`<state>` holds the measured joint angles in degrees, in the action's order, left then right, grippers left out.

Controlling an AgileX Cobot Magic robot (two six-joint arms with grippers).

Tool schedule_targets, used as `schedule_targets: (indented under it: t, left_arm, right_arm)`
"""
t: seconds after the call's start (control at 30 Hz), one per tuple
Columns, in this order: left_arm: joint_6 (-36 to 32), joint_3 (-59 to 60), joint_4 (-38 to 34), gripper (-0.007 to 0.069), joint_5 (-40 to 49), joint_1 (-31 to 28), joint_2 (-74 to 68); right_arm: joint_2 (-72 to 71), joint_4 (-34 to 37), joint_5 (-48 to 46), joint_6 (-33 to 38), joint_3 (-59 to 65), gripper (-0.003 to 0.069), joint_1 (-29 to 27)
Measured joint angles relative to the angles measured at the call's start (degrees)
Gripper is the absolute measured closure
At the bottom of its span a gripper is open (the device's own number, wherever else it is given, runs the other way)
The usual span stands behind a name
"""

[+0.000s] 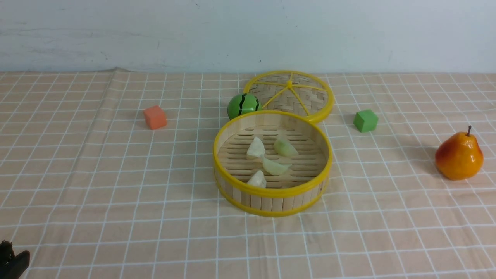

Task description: Put the dumplings into the steamer on the table with the brown tablecloth.

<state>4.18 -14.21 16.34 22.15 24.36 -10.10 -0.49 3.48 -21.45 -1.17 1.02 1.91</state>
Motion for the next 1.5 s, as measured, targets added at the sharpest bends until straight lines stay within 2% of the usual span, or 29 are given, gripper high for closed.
schedule_targets:
  t: [0.7,0.9,1.0,1.07,1.17,1.23,1.27,1.3,1.43,1.5]
  left_arm:
    - [0.00,0.16,0.00,0.0446,-0.20,0.00,0.09]
    - [0.00,7.72,-0.56,0.0442,-2.30,-0.06,4.30]
    - [0.00,12.27,-5.51,0.0442,-5.57,-0.24,8.37]
    - [0.00,14.38,-8.02,0.0450,-8.23,-0.97,9.75]
    - [0.00,15.70,-13.62,0.0515,-11.57,-5.25,10.66]
    - [0.00,15.81,-16.02,0.0595,-11.77,-9.03,10.66]
    - [0.00,15.81,-16.34,0.0602,-11.69,-9.03,10.66]
    - [0.00,15.85,-16.71,0.0638,-10.33,-10.96,10.71]
    - [0.00,15.85,-17.48,0.0638,-1.08,-13.63,10.71]
    - [0.00,15.98,-17.53,0.0638,0.77,-13.78,10.71]
  right_arm:
    - [0.00,0.00,-0.18,0.00,-0.06,0.0648,0.00]
    - [0.00,0.00,-0.29,0.00,-0.06,0.0643,0.00]
    - [0.00,0.00,-0.29,0.00,-0.06,0.0639,0.00]
    - [0.00,0.00,-0.29,0.00,-0.06,0.0637,0.00]
    - [-0.05,0.00,-0.29,0.00,-0.06,0.0634,0.00]
    - [-0.07,0.00,-0.29,0.00,-0.06,0.0632,0.00]
    - [-0.07,0.00,-0.29,0.00,-0.06,0.0631,0.00]
    - [-0.07,0.00,-0.29,0.00,-0.06,0.0630,0.00]
    - [-0.07,0.00,-0.29,0.00,-0.06,0.0625,0.00]
    - [-0.07,0.00,-0.29,0.00,-0.06,0.0623,0.00]
